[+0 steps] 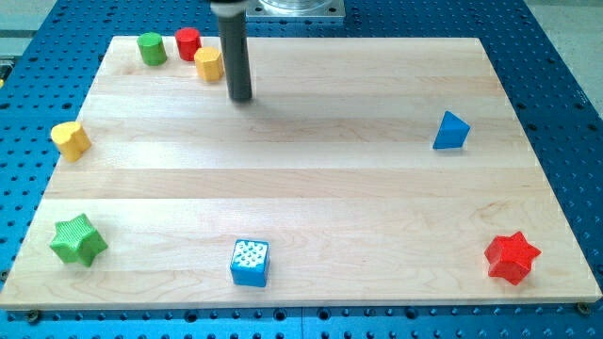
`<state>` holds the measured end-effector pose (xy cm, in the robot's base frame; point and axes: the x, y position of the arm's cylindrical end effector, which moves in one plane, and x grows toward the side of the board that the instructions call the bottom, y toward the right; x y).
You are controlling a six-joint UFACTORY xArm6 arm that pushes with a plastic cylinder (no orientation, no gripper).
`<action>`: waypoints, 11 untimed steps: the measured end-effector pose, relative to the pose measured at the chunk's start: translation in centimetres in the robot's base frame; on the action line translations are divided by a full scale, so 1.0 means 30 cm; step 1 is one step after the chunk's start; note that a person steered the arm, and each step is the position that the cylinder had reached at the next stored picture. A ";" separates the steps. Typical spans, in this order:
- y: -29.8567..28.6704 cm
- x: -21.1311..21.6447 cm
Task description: Move the yellow heart to the bottom of the green circle
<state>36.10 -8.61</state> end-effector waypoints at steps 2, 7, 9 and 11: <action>-0.607 0.403; -0.637 -0.104; -0.475 -0.206; -0.405 0.414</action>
